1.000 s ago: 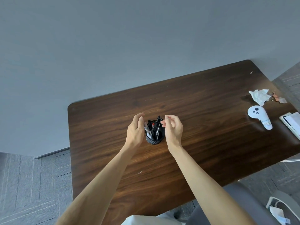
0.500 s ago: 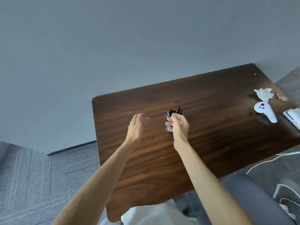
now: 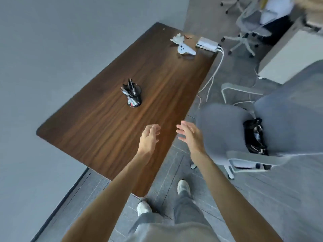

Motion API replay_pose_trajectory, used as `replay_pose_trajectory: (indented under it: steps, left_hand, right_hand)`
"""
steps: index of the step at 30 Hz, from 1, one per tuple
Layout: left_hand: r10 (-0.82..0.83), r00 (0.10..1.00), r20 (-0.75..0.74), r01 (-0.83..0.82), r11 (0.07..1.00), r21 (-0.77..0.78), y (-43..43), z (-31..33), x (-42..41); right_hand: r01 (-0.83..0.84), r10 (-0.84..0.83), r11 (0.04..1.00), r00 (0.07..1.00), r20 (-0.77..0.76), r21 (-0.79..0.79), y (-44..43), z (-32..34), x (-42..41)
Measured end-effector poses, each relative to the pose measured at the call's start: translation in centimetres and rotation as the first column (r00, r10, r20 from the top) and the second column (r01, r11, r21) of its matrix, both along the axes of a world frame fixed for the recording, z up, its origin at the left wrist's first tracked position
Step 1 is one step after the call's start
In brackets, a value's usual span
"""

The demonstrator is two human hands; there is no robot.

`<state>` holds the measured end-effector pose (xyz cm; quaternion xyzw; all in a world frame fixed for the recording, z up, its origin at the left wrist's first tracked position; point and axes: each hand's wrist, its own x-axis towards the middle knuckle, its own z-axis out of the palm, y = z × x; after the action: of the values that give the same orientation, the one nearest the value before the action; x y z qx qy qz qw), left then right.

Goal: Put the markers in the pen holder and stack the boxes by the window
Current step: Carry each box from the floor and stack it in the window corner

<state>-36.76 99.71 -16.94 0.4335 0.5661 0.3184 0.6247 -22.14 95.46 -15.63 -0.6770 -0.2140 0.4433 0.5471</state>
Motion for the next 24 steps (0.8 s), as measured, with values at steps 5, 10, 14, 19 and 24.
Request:
replay_pose_trajectory:
  steps: [5, 10, 14, 19, 24]
  left_hand:
    - [-0.328, 0.944, -0.011, 0.328, 0.944, -0.017, -6.7, 0.0, 8.8]
    - [-0.587, 0.81, -0.019, 0.586, 0.81, -0.027, -15.8, -0.5, 17.4]
    - [-0.777, 0.628, -0.027, 0.778, 0.629, -0.01, -27.2, -0.7, 23.6]
    - [-0.912, 0.402, -0.08, 0.915, 0.404, -0.014, -41.5, -1.3, 29.2]
    - [-0.969, 0.213, -0.127, 0.976, 0.216, -0.013, -53.7, -1.7, 34.3]
  right_hand:
    - [0.334, -0.338, 0.94, 0.94, -0.048, -0.067, -10.4, 0.5, 6.7]
    - [0.584, -0.585, 0.811, 0.811, -0.03, -0.034, -22.9, 0.7, 11.7]
    - [0.746, -0.746, 0.666, 0.666, -0.003, -0.016, -36.4, 0.5, 14.6]
    - [0.867, -0.867, 0.498, 0.498, -0.011, -0.021, -53.0, -0.4, 16.7]
    - [0.93, -0.932, 0.363, 0.362, -0.025, -0.052, -66.3, -1.7, 18.2]
